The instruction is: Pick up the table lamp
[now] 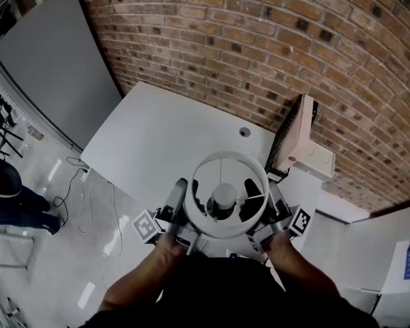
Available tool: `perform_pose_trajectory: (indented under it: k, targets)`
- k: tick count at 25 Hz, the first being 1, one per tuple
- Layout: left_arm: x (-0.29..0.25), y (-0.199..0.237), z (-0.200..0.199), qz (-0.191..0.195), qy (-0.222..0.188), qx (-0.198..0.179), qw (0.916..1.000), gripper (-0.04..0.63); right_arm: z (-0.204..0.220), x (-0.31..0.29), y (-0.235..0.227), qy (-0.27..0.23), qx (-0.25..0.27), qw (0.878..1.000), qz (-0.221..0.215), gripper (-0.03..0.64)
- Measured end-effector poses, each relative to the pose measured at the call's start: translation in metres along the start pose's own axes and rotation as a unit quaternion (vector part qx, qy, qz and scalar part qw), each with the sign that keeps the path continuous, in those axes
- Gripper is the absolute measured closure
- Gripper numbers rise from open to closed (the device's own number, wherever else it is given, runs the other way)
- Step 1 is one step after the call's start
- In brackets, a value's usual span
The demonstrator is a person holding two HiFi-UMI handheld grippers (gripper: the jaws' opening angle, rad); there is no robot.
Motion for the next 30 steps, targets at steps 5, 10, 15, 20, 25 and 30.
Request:
perform_pose_trajectory:
  k: [5,10,15,20,25,30]
  targets:
    - [0.009,-0.002,0.003,0.009,0.008,0.009,0.9999,0.235,0.008,0.006,0.002,-0.002,-0.008,1.0,-0.004,0.144]
    - [0.015,-0.004,0.006,0.002,0.012,0.016,0.9998,0.241,0.015,0.012,0.003,-0.008,-0.018,1.0,0.002,0.147]
    - [0.02,-0.004,0.008,0.005,0.016,0.018,0.9997,0.241,0.02,0.016,0.003,-0.006,-0.02,1.0,-0.001,0.149]
    - [0.022,-0.005,0.008,0.008,0.015,0.017,0.9997,0.241,0.021,0.018,0.003,-0.005,-0.023,1.0,-0.003,0.15]
    - [0.022,-0.005,0.008,0.01,0.015,0.017,0.9997,0.241,0.02,0.017,0.003,-0.005,-0.021,1.0,-0.003,0.15]
    - [0.022,-0.006,0.008,0.011,0.015,0.019,0.9996,0.241,0.021,0.017,0.003,-0.005,-0.023,1.0,-0.006,0.155]
Point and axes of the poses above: the fingertips, and each gripper's own axes: x backward along the fingers, y to its left, z out of its underside, the point moved 8 cm from there along x, backward along the fingers, and after that the axes turned 1 degree about -z, right-handed, at the moved point
